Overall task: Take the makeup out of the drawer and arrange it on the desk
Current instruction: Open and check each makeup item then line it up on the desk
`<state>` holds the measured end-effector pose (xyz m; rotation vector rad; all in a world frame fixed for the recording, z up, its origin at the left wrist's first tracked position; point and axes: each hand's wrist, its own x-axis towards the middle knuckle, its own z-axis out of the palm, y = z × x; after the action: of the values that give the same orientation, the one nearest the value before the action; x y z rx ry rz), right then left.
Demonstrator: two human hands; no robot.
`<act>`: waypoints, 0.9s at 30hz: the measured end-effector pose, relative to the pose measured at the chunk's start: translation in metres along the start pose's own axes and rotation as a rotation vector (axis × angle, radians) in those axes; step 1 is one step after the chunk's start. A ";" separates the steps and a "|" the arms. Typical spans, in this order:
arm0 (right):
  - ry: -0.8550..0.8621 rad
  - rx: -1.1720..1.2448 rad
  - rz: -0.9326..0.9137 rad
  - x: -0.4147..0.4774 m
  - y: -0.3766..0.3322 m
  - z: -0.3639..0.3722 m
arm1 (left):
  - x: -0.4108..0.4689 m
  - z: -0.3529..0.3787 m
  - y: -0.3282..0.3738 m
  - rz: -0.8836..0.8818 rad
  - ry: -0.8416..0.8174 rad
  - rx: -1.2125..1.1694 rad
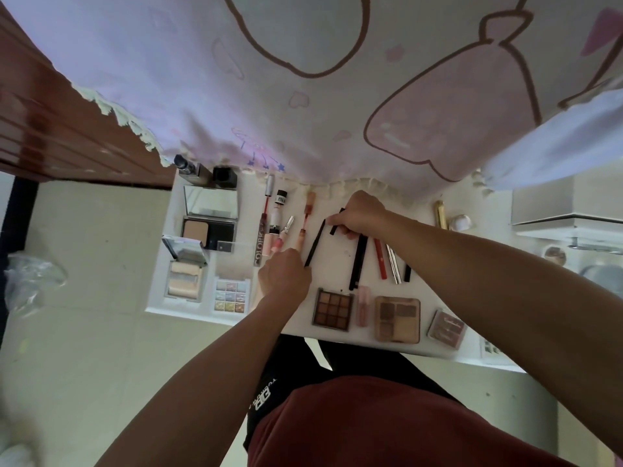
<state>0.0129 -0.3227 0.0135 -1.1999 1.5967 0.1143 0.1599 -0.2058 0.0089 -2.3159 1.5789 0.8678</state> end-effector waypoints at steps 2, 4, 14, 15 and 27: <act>-0.007 -0.014 0.015 0.004 -0.005 0.005 | 0.001 0.001 -0.003 0.005 -0.006 0.001; -0.004 -0.048 0.024 0.007 -0.009 0.009 | 0.002 0.001 -0.004 0.015 -0.009 0.006; 0.071 -0.050 -0.004 0.011 -0.005 0.007 | 0.004 -0.004 -0.004 0.046 -0.032 0.016; 0.097 -0.067 -0.010 0.009 -0.001 0.002 | 0.004 -0.005 -0.005 0.047 -0.035 0.015; 0.200 -0.513 0.082 -0.029 0.039 -0.011 | -0.010 -0.014 -0.005 0.101 -0.022 -0.002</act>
<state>-0.0262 -0.2923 0.0219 -1.5734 1.8561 0.4941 0.1665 -0.2032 0.0250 -2.2370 1.6986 0.9147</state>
